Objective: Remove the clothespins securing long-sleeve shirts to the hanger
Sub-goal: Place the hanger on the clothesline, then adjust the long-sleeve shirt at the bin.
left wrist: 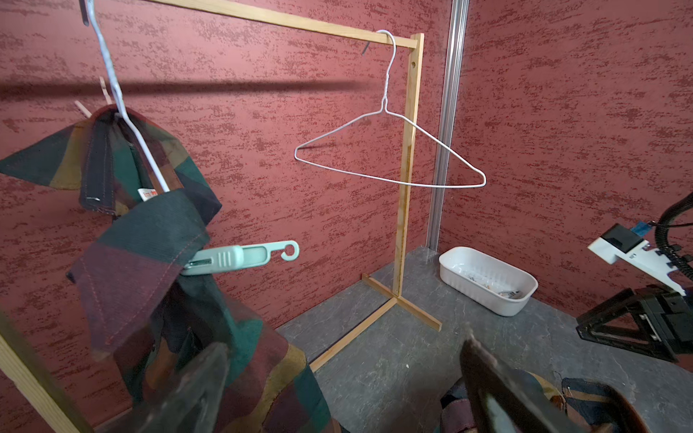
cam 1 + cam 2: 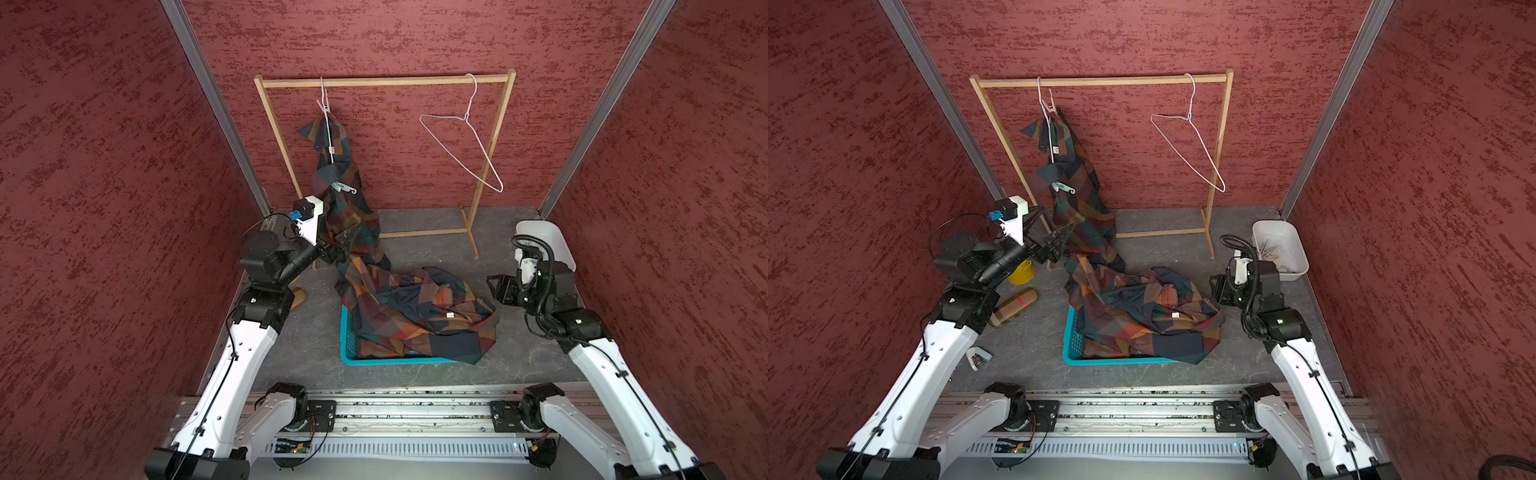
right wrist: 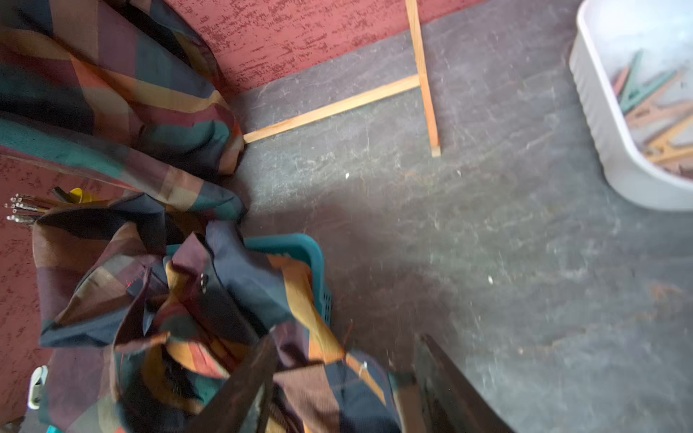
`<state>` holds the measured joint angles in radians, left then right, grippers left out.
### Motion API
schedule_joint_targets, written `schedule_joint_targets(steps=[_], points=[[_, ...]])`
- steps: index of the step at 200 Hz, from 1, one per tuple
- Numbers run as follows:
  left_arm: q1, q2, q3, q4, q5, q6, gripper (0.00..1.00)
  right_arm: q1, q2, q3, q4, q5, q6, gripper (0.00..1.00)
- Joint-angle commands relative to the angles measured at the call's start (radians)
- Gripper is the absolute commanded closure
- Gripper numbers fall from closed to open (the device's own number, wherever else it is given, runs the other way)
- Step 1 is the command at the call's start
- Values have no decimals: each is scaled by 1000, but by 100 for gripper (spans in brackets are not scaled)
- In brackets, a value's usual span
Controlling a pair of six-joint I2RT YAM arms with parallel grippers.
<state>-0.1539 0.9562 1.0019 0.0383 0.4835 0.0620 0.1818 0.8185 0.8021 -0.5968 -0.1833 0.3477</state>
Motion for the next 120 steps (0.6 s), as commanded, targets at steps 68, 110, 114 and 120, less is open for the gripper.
schedule_joint_targets(steps=[68, 110, 114, 120], points=[[-26, -11, -14, -14, -17, 18, 2, 8, -89, -168, -42, -41, 166, 35], [-27, -26, -31, -4, -23, 22, 1, 9, -81, -292, 131, -192, 247, 49], [-27, -27, -31, -6, -23, 22, 2, 10, -81, -303, 153, -211, 253, 52], [-27, -28, -31, -7, -23, 24, 2, 10, -83, -314, 182, -235, 263, 58]])
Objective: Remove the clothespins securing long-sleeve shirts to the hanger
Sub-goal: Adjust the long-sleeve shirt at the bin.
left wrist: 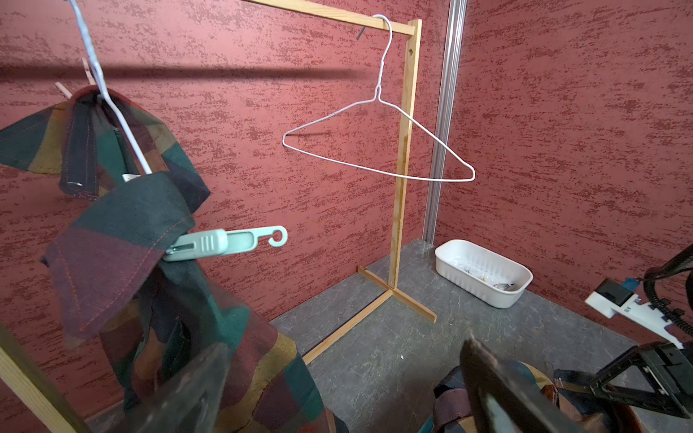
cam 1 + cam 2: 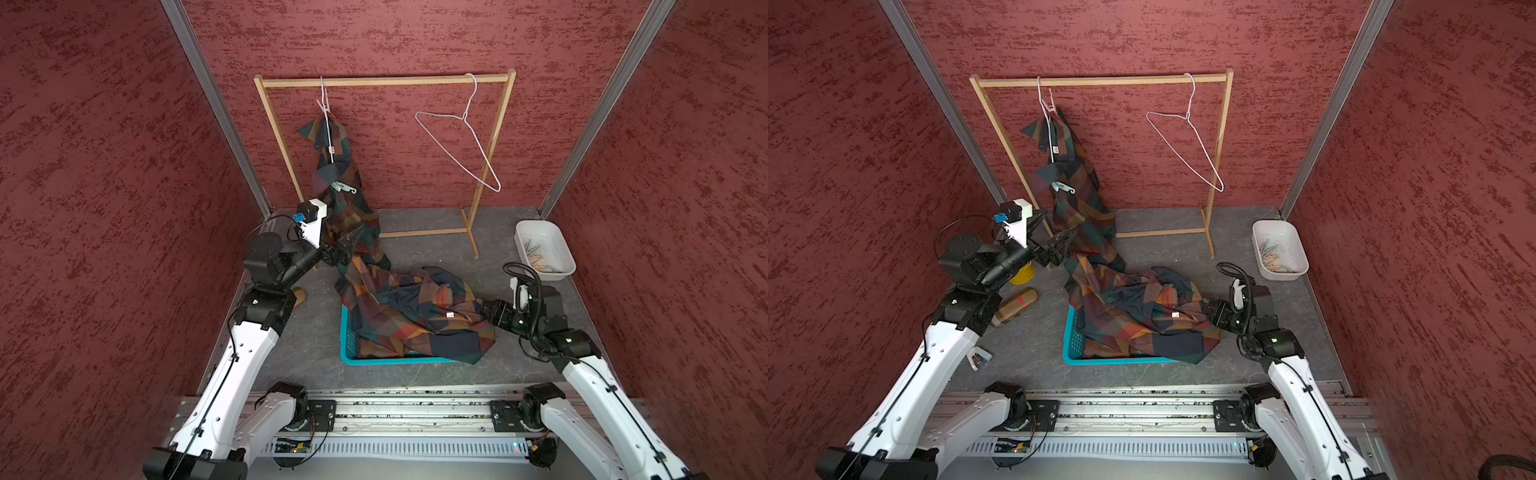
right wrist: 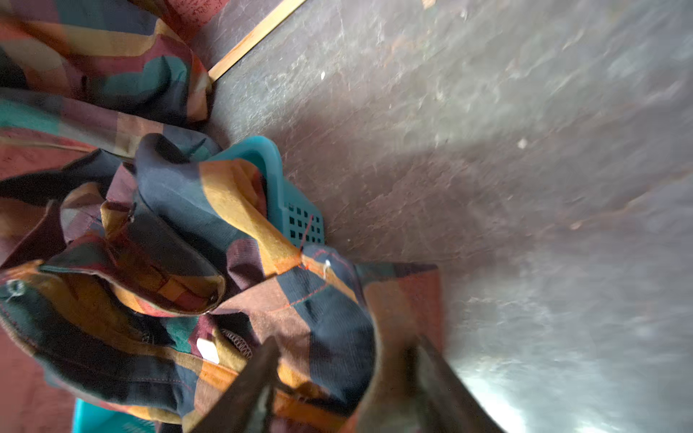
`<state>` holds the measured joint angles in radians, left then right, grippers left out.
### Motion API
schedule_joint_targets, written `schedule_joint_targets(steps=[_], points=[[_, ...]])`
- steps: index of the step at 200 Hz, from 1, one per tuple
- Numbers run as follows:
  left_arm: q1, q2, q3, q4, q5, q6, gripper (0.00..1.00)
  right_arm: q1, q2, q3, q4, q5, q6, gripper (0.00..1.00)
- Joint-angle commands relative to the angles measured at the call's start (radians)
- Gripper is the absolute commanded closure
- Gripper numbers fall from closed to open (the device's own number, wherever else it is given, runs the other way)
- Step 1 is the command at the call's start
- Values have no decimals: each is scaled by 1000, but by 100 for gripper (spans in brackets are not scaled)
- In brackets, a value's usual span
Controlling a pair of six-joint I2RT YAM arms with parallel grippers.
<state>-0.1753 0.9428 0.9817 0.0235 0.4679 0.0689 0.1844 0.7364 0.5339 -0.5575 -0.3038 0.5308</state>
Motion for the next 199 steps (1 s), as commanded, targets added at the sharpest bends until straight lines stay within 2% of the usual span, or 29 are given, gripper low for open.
schedule_joint_targets(steps=[1, 23, 50, 63, 65, 87, 112, 161, 181, 199], points=[[-6, -14, -11, 7, -8, 17, 2, 7, 0, -46, 148, -118, 81, 59], [-6, -21, -13, 9, -8, 20, 1, 10, 6, -32, 187, -126, 89, 76], [-6, -19, -13, 13, -8, 18, 2, 21, 13, -3, 238, -149, 93, 92], [-6, -18, -14, 13, -8, 17, 1, 33, 22, 19, 258, -161, 91, 97], [-6, -18, -15, 13, -8, 19, 1, 35, 23, 22, 262, -162, 90, 100], [-6, -23, -14, 15, -14, 18, 2, 101, 39, 59, 354, -176, 106, 100], [-5, -23, -15, 19, -36, 17, 1, 239, 126, 126, 458, -152, 104, 100], [-5, -18, 26, -28, -169, 26, 2, 536, 517, 283, 563, -16, 19, 100], [-5, -15, 61, -71, -233, 40, 2, 595, 660, 286, 614, 21, 25, 100], [-4, -10, 91, -104, -260, 48, 2, 603, 761, 251, 647, 54, 41, 100]])
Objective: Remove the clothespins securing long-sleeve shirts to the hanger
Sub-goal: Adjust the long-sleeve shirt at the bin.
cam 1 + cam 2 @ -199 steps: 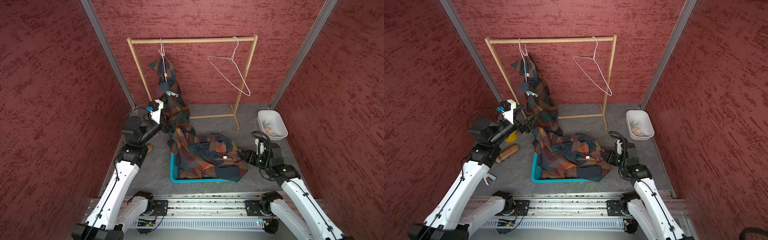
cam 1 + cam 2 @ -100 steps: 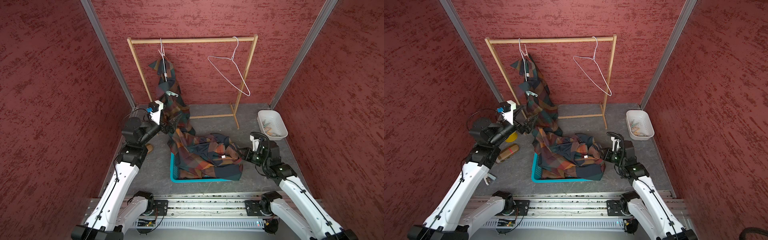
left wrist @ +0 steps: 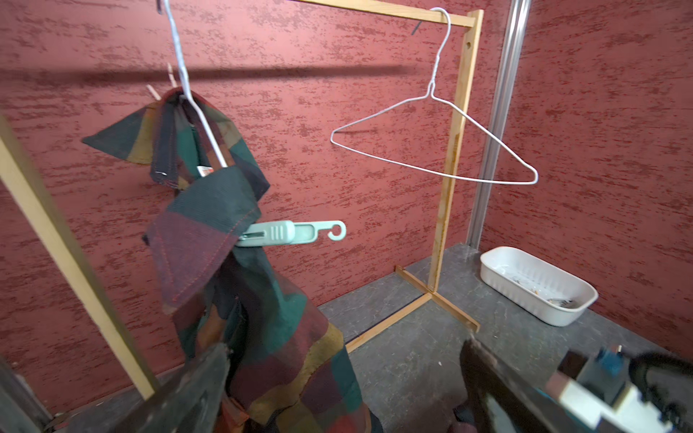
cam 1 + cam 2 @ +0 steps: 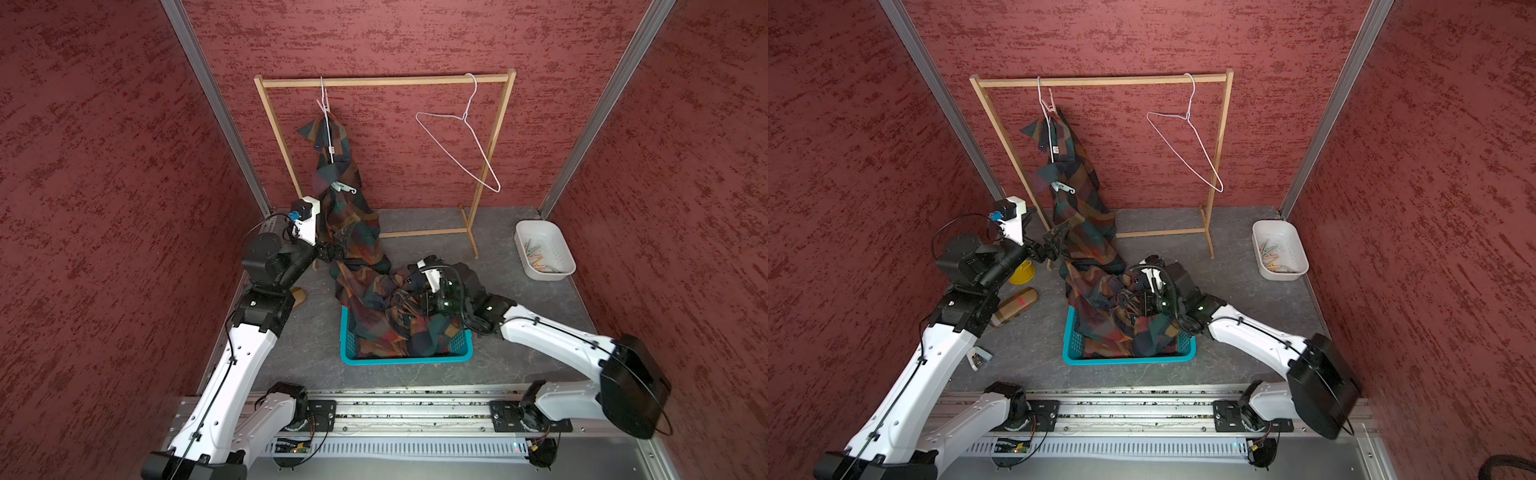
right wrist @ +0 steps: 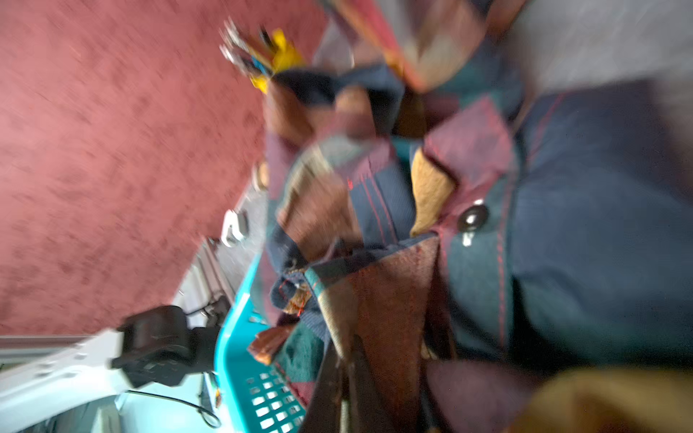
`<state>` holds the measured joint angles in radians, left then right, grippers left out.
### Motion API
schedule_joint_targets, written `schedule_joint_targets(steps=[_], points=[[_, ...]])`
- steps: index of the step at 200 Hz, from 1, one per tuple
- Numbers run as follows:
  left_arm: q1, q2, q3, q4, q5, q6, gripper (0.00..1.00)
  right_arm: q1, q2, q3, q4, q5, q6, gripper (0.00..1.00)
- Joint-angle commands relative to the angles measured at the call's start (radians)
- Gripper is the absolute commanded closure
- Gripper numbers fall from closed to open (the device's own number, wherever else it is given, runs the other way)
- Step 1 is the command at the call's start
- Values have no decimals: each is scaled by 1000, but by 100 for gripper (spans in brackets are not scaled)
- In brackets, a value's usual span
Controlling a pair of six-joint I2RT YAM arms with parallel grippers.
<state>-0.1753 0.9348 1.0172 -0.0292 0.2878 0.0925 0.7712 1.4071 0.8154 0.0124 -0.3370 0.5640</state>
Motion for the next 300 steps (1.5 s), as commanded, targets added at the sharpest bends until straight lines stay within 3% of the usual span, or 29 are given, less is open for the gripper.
schedule_joint_targets(steps=[1, 48, 70, 83, 124, 154, 222, 300], points=[[-4, -2, 56, -52, -82, 24, 2, 16, 93, -32, 77, 91, 8, 100], [-4, 34, 92, -77, -109, 20, 2, 16, 217, -95, 125, 160, -4, 100], [-4, 72, 125, -112, -144, 18, 2, 14, 177, -107, 127, 178, -16, 89], [-4, 89, 141, -133, -160, 22, 2, 14, 123, -95, 101, 191, -34, 71], [-4, 76, 135, -118, -180, 22, 2, 17, -25, 56, -53, 191, -151, 53], [1, 71, 151, -122, -226, 37, 2, 45, -3, 170, -73, 190, -199, 50], [38, 19, 144, -101, -337, 2, 2, 116, 314, 465, -7, 232, -244, 48], [96, -19, 119, -83, -334, -46, 2, 141, 528, 642, -15, 212, -242, 47]])
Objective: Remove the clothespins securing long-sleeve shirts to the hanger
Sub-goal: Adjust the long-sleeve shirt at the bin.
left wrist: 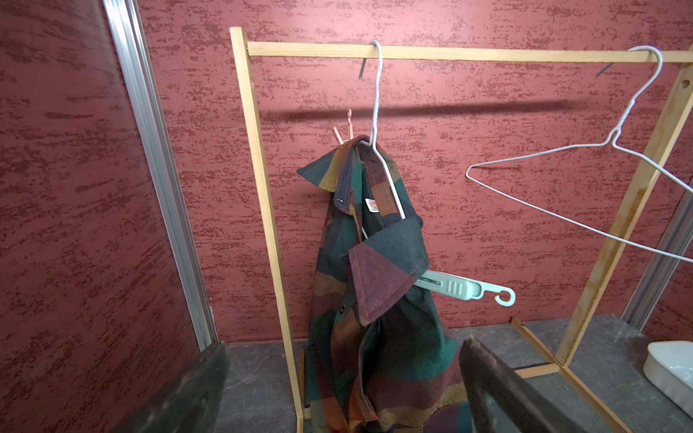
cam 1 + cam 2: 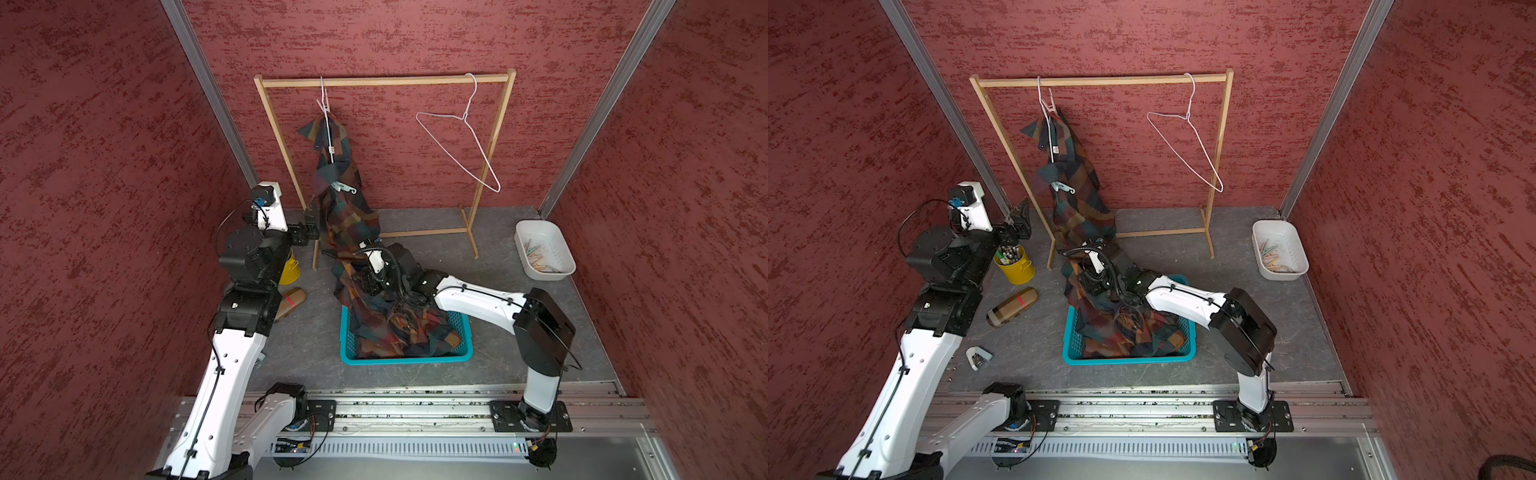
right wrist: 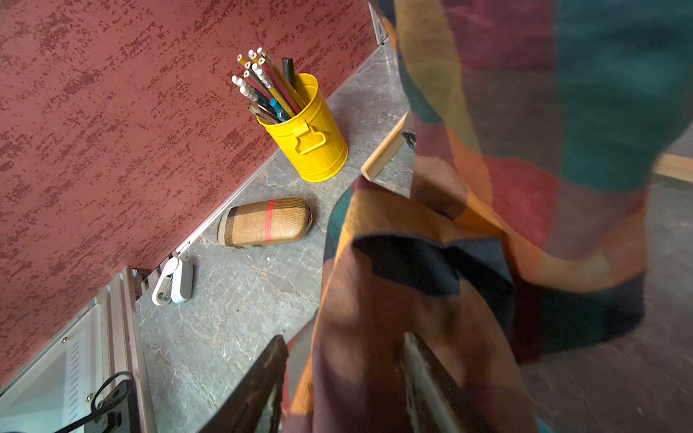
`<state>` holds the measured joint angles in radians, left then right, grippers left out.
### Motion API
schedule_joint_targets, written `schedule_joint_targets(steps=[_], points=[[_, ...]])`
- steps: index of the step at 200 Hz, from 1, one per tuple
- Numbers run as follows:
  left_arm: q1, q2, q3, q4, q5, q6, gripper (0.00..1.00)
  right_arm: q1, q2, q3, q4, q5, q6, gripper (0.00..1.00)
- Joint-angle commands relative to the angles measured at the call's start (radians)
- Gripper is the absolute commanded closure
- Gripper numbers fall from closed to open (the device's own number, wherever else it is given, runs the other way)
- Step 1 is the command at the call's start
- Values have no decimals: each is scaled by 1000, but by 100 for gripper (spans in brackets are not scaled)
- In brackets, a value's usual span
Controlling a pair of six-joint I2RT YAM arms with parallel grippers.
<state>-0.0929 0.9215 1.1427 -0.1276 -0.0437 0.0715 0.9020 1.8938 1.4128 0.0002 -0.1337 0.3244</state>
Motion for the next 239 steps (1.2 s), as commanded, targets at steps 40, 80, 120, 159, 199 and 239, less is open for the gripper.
schedule_joint_targets(steps=[40, 80, 120, 159, 199, 239], points=[[35, 4, 3, 15, 28, -43, 2, 11, 81, 69, -1, -20, 1, 73], [47, 29, 15, 10, 70, -55, 2, 12, -23, 17, 40, -3, -28, 100], [42, 99, 83, -59, 100, -37, 2, 11, -229, -141, -1, 72, -35, 100], [2, 163, 137, -82, 113, -15, 2, 12, -385, -413, -119, 138, 39, 100], [-98, 197, 145, -124, 105, 43, 3, 13, -465, -660, -81, 140, 160, 100], [-118, 246, 110, -62, 61, 52, 2, 5, -446, -687, -29, 142, 181, 100]])
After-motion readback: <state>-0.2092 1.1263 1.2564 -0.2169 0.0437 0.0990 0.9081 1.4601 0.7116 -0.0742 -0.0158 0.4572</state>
